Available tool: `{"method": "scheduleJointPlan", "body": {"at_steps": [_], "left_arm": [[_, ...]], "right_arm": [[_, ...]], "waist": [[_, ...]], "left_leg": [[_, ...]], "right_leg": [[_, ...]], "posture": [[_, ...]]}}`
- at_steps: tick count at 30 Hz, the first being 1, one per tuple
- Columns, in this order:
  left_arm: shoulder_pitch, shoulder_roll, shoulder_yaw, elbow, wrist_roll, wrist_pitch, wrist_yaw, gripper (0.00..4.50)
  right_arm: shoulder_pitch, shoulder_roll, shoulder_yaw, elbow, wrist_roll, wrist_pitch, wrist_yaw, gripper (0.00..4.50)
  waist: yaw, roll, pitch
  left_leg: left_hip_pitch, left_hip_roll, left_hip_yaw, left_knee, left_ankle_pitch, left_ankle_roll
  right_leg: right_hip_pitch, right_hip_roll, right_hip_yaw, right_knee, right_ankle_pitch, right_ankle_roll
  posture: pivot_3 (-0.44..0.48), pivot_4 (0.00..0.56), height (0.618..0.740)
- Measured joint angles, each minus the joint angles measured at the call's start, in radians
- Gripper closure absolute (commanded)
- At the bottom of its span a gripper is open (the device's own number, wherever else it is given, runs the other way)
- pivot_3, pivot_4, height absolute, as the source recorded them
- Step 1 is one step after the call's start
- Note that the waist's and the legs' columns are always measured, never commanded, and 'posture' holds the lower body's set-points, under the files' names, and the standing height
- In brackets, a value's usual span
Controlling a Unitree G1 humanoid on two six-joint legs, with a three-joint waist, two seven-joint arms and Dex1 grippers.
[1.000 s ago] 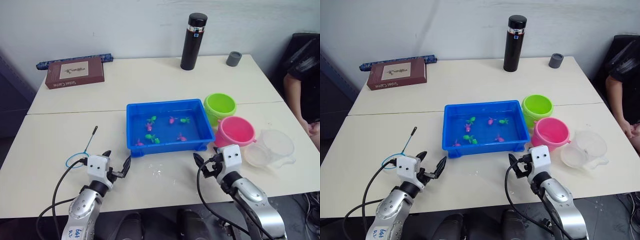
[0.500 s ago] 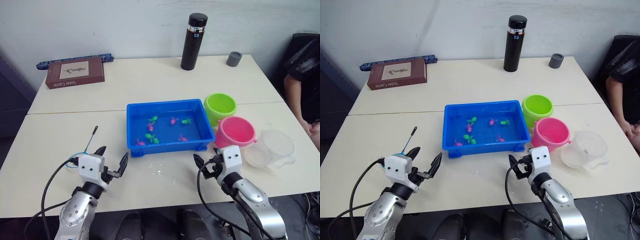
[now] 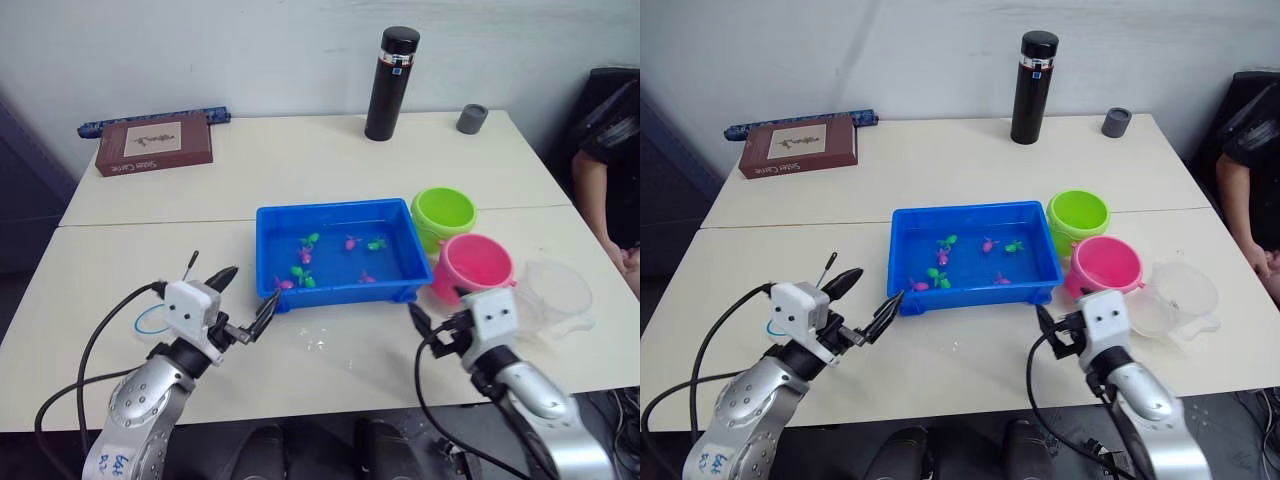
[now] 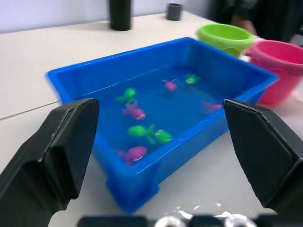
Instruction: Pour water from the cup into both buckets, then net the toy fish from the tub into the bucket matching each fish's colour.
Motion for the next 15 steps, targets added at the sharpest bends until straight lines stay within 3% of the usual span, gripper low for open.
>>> {"method": "scheduleJointPlan", "body": {"at_steps": [10,15], "left_arm": [[-0.276,0.034,-0.105,0.228,-0.047,0.016,-0.168,0.0],[-0.374,-0.046,-0.158,0.356,-0.045,0.035,-0.159,0.0]], "right_arm": [[-0.119,-0.03,-0.219,-0.141,0.034,0.171,-0.101,0.07],[-0.098,0.028,-0.385,-0.076,-0.031,0.18,-0.211,0.07]], "waist": [[0.004,0.001,0.0],[0.006,0.0,0.0]], "left_leg": [[0.0,-0.002,0.0,0.001,0.002,-0.002],[-0.001,-0.003,0.001,0.0,0.001,-0.002]], "right_leg": [[0.0,0.003,-0.001,0.001,0.001,0.002],[0.0,0.004,-0.001,0.001,0.007,0.013]], "posture": [[0.0,0.15,0.74],[0.0,0.15,0.74]]}}
